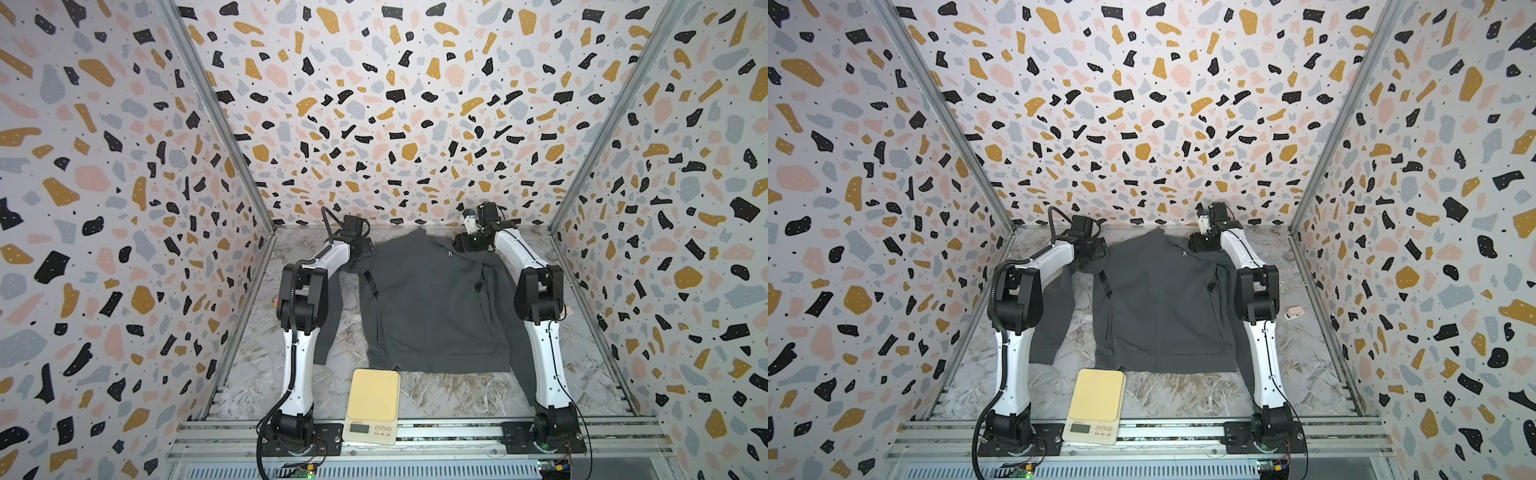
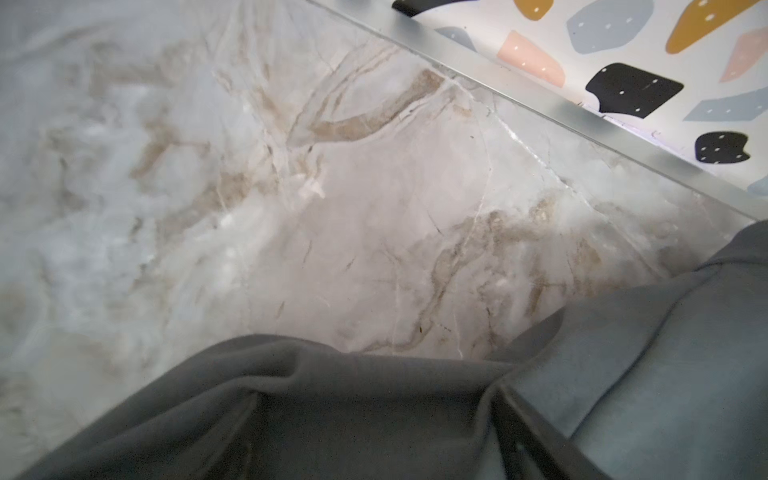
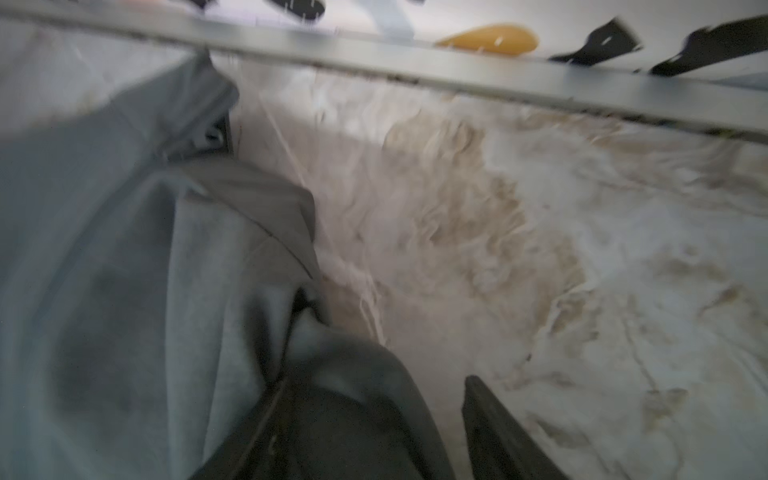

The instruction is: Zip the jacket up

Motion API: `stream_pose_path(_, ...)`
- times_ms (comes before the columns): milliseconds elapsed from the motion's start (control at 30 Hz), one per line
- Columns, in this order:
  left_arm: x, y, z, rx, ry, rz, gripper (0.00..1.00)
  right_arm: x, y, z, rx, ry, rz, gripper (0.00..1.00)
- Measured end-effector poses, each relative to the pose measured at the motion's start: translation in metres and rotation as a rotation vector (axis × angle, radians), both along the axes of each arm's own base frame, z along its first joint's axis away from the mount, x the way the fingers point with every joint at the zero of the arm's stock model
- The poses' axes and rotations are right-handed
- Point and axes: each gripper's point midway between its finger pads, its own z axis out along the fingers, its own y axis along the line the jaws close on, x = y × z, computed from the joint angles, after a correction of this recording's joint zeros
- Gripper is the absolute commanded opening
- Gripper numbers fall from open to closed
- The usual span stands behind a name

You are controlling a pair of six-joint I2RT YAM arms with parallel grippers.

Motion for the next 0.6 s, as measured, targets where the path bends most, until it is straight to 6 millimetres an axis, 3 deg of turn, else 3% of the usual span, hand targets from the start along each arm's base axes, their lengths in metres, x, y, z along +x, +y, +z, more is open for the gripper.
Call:
stream_pose_path(33,-0.001,-0.002,-0.002,-0.011,0.001,-0.009,0.44,-0.009,0.001,-0.006,-0.003,0.023,0.008,0.14)
stream_pose_path(100,-0.009,-0.006,-0.008,-0.035,0.002,-0.028,0.23,-0.026,0.003,-0.014,-0.007,0.054,0.022,0.00)
stream_pose_path(233,-0.036,-0.007,-0.021,-0.069,0.021,-0.053,0.00,-0.053,0.001,-0.001,-0.012,0.062,0.033,0.00)
stream_pose_path(367,-0.053,0.000,-0.003,-0.081,-0.024,-0.049,0.00,-0.058,-0.003,0.051,-0.010,-0.031,0.024,0.00)
stream_pose_path(500,-0.054,0.015,0.043,-0.085,-0.150,-0.016,0.00,-0.055,-0.010,0.118,-0.016,-0.182,0.003,0.00)
stream_pose_path(600,-0.053,0.027,0.073,-0.084,-0.241,0.023,0.00,-0.048,-0.018,0.148,-0.025,-0.269,-0.022,0.00)
